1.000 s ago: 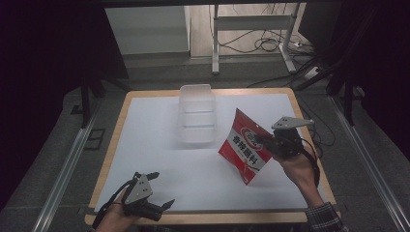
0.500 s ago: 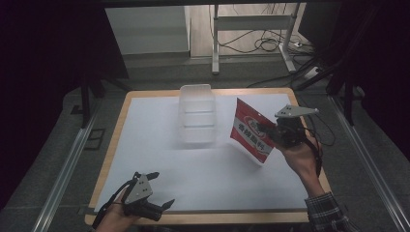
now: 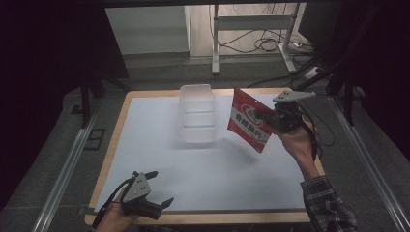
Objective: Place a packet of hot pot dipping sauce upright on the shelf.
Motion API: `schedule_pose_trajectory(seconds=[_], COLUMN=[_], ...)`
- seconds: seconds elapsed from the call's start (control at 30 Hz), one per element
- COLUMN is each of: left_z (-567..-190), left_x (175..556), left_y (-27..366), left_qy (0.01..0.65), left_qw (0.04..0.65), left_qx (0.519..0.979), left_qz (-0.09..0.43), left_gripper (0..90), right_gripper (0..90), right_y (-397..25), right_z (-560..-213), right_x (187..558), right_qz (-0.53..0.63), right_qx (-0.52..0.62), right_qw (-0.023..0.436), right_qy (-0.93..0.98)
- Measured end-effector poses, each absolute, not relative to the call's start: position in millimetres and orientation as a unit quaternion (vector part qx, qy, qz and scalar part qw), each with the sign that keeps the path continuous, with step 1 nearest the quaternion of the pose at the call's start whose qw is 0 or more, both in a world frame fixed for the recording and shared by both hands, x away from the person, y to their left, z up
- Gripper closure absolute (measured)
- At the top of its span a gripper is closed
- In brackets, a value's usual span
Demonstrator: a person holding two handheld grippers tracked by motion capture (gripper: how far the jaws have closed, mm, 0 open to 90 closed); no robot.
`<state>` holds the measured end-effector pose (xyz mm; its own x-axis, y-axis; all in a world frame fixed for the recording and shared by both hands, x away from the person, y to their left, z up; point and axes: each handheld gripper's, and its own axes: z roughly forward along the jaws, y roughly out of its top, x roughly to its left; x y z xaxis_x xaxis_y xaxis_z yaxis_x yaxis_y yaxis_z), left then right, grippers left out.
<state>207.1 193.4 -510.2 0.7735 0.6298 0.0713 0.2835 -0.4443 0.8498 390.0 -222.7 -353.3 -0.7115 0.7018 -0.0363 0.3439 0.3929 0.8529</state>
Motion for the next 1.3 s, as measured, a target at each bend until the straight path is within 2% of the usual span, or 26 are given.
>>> schedule_pose_trajectory(seconds=[0.73, 1.3], left_z=[-510, -510], left_x=[208, 209], left_y=[195, 196], left_qy=[0.281, 0.288], left_qw=[0.452, 0.458], left_qx=[0.825, 0.82], left_qz=[0.19, 0.189], left_gripper=[2.4, 2.0], right_gripper=[87.6, 87.5], right_y=[-196, -151], right_z=[-336, -340], right_x=[451, 492], right_qz=[0.466, 0.477], right_qx=[0.303, 0.279], right_qw=[0.193, 0.167], right_qy=[0.808, 0.816])
